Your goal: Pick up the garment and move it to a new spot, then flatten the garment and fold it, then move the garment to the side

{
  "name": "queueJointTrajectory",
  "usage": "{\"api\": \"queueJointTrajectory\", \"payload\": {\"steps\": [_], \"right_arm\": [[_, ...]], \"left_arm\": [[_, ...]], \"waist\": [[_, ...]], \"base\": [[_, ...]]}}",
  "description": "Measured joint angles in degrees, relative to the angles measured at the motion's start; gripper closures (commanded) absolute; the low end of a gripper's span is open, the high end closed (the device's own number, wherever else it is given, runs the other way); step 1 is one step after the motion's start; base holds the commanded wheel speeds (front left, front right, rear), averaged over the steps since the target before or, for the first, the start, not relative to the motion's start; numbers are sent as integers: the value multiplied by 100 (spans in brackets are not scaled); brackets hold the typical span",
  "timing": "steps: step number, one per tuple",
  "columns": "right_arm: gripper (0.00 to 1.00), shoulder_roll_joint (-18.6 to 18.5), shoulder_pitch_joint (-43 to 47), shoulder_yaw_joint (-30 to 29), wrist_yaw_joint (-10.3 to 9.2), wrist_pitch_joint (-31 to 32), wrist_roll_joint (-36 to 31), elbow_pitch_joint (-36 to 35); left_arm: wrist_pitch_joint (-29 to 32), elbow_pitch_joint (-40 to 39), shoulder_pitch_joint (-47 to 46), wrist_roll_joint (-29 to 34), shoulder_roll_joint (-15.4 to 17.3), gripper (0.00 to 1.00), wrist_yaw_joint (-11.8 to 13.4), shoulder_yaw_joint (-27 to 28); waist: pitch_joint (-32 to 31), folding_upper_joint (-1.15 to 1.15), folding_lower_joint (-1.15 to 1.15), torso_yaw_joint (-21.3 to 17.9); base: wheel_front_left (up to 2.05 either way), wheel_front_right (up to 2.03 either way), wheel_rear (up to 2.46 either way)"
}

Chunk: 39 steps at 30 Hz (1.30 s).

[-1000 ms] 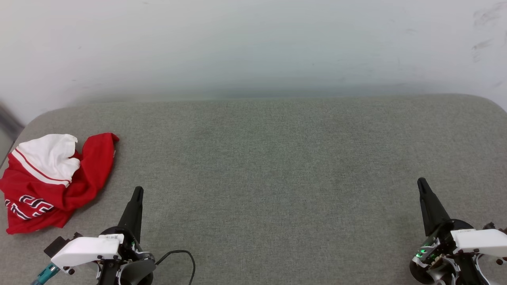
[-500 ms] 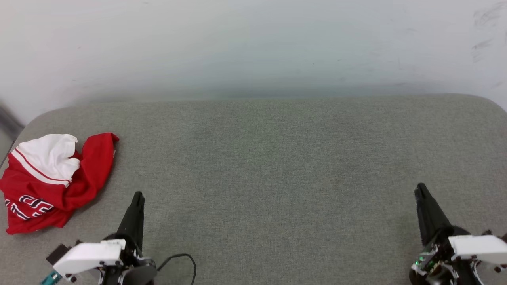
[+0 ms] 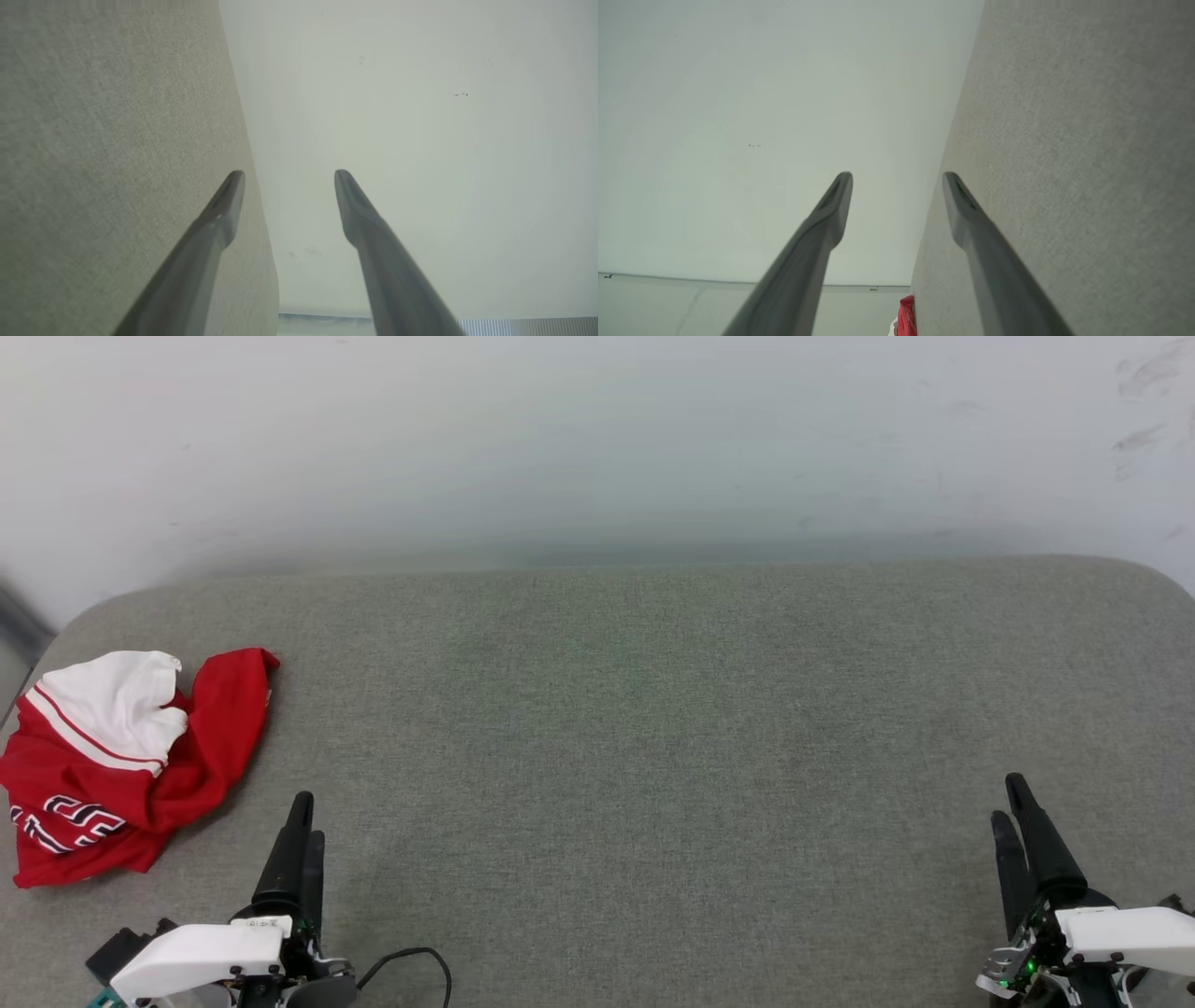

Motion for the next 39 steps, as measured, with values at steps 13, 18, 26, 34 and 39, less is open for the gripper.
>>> {"api": "queueJointTrajectory", "payload": {"steps": [13, 18, 26, 34, 39], "right_arm": [[0, 2, 65, -147, 0, -332, -1629, -560], [0, 3, 98, -79, 0, -434, -2298, -775], [0, 3, 205, 89, 0, -602, -3289, -1018], [0, 3, 272, 127, 0, -755, -4019, -1092], [0, 3, 329, 141, 0, -845, -4423, -1096]], "left_arm": [[-324, -584, 1, 1605, 1, 0, 520, -93], [-434, -771, 13, 2261, 1, 0, 711, -247], [-602, -912, 85, 3252, 4, 0, 907, -469], [-753, -979, 109, 4011, 7, 0, 1089, -589], [-846, -1018, 163, 4445, 7, 0, 1168, -677]], "waist": [[45, 0, 0, 12], [56, 0, 0, 14], [65, 0, 0, 19], [74, 0, 0, 25], [71, 0, 0, 29]], "base": [[0, 0, 0], [0, 0, 0], [0, 0, 0], [0, 0, 0], [0, 0, 0]]}}
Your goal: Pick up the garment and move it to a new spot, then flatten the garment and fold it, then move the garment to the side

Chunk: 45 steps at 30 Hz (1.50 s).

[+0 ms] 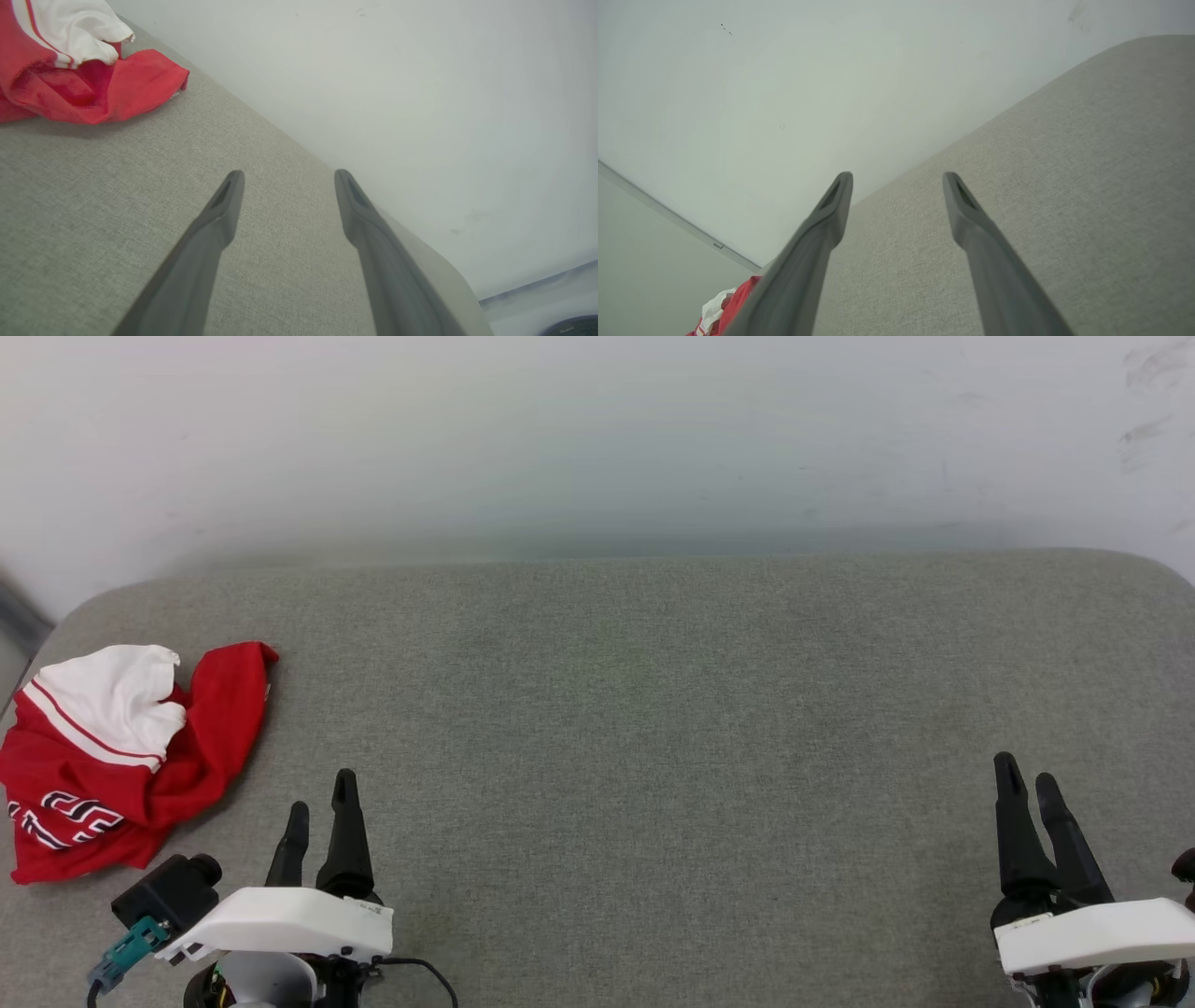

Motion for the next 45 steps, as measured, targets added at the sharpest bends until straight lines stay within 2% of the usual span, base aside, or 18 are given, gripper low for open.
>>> {"api": "queueJointTrajectory", "payload": {"steps": [23, 36, 45], "right_arm": [[0, 0, 218, 83, 0, -390, -1696, -122], [0, 0, 262, 74, 0, -557, -2442, -226], [0, 0, 308, 82, 0, -677, -2869, -346]], "left_arm": [[-374, -147, 150, 1634, 5, 0, 263, -252], [-559, -254, 196, 2404, 7, 0, 319, -376], [-664, -316, 265, 2750, 9, 0, 265, -425]], "waist": [[-15, 0, 0, 37], [-2, 0, 0, 60], [12, 0, 0, 66]], "base": [[0, 0, 0], [0, 0, 0], [0, 0, 0]]}}
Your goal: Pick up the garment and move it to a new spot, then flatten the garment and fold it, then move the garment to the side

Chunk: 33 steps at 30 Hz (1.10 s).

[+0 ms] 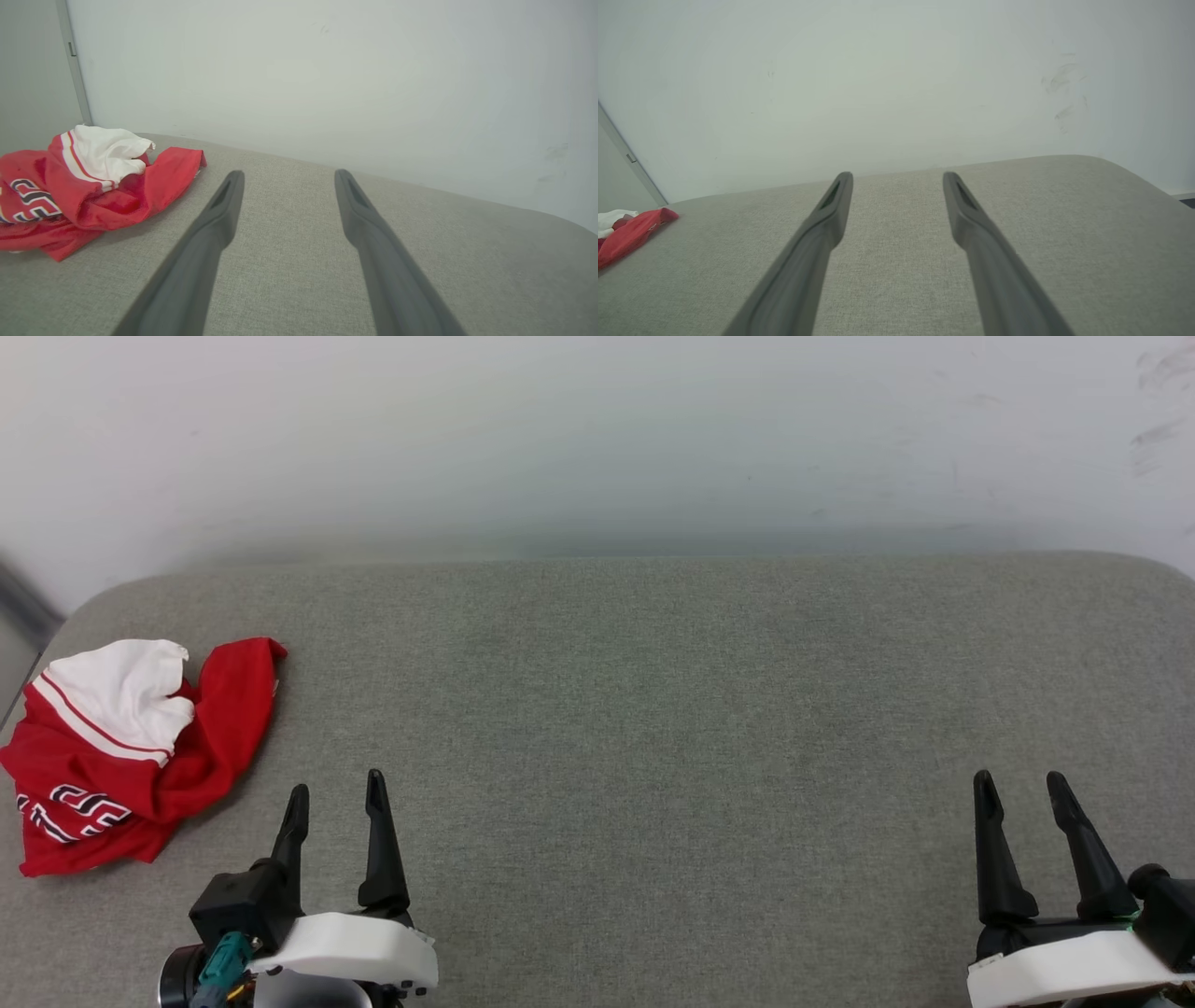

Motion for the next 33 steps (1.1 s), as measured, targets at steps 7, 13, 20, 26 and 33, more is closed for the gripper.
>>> {"api": "queueJointTrajectory", "payload": {"steps": [7, 13, 20, 26, 33], "right_arm": [[0, 0, 29, 7, 0, -79, -224, -71], [0, 0, 44, 13, 0, -147, -381, -144], [0, 0, 78, 35, 0, -223, -534, -180], [0, 0, 108, 62, 0, -281, -620, -181], [0, 0, 154, 92, 1, -322, -591, -127]], "left_arm": [[-85, -46, 18, 263, 1, 0, -46, -21], [-153, -76, 39, 424, 2, 0, -96, -46], [-231, -93, 89, 511, 5, 0, -196, -30], [-293, -89, 109, 664, 5, 0, -205, -35], [-323, -18, 125, 698, 5, 0, -244, -40]], "waist": [[10, 0, 0, 3], [23, 0, 0, 7], [27, 0, 0, 1], [35, 0, 0, 6], [37, 0, 1, 22]], "base": [[0, 0, 0], [0, 0, 0], [0, 0, 0], [0, 0, 0], [0, 0, 0]]}}
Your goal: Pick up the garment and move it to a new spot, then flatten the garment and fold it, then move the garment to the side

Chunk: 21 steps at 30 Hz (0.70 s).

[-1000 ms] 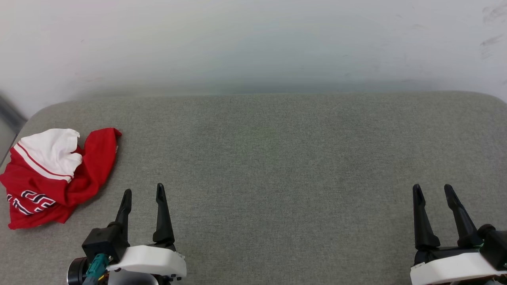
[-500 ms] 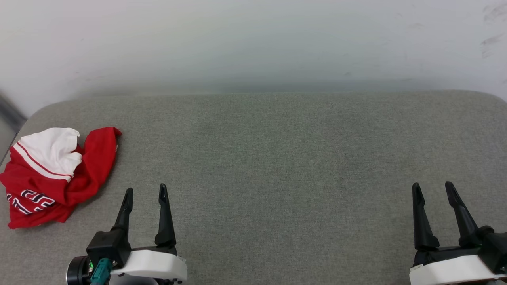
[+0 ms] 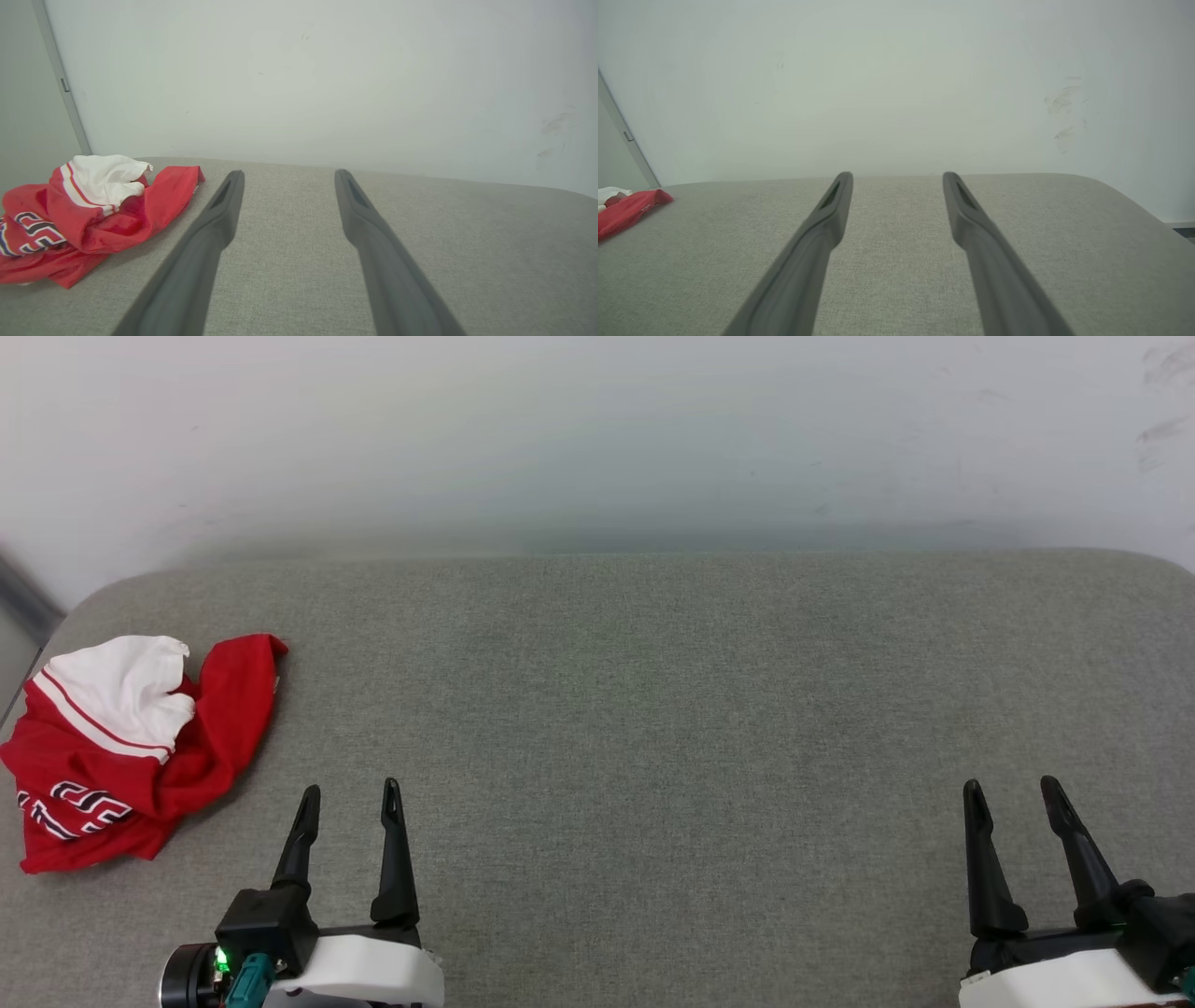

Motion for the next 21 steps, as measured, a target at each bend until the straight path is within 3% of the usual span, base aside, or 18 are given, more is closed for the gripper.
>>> {"api": "queueJointTrajectory", "payload": {"steps": [11, 21], "right_arm": [[0, -1, 6, -10, 0, 0, 59, 47], [0, -1, 26, 36, 0, -1, -16, 11]], "left_arm": [[-1, 92, -2, -49, 0, 0, -12, 10], [-1, 134, -38, -52, 0, 0, -2, 48]], "waist": [[4, 0, 0, 102], [19, 0, 0, 634]], "base": [[0, 0, 0], [0, 0, 0]]}}
